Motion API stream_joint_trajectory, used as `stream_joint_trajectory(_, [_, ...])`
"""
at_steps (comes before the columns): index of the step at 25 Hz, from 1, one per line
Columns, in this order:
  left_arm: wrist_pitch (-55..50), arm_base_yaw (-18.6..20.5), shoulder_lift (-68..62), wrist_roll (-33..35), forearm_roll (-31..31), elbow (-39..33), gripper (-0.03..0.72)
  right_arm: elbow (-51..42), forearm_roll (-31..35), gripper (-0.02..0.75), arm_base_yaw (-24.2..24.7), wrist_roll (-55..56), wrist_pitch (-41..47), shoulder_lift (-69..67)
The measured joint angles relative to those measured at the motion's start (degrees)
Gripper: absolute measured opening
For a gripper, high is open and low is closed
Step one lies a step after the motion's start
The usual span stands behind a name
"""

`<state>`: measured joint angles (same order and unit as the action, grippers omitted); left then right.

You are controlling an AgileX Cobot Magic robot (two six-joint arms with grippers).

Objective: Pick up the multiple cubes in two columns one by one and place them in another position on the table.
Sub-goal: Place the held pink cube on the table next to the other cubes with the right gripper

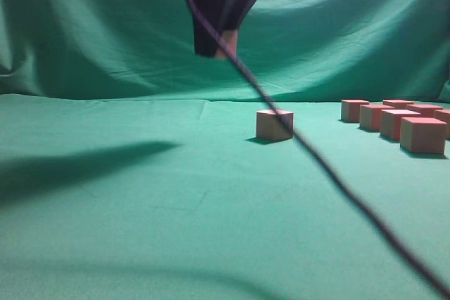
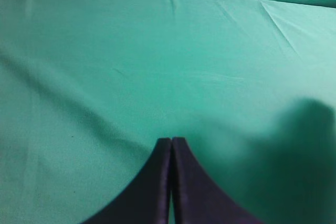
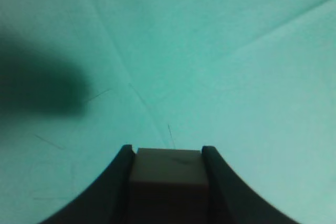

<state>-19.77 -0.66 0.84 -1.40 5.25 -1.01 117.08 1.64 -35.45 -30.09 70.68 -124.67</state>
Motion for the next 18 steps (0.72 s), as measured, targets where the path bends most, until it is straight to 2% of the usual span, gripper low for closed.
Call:
stream_joint_trajectory(8, [0.00, 0.00, 0.00, 0.00, 0.00, 0.00, 0.000, 1.30, -1.46, 0.262, -0.37, -16.17, 0.13, -4.90])
stream_joint_trajectory(18, [0.00, 0.00, 0.00, 0.00, 0.00, 0.00, 0.000, 1.51, -1.67, 0.262, 1.06, -17.74, -1.30, -7.61])
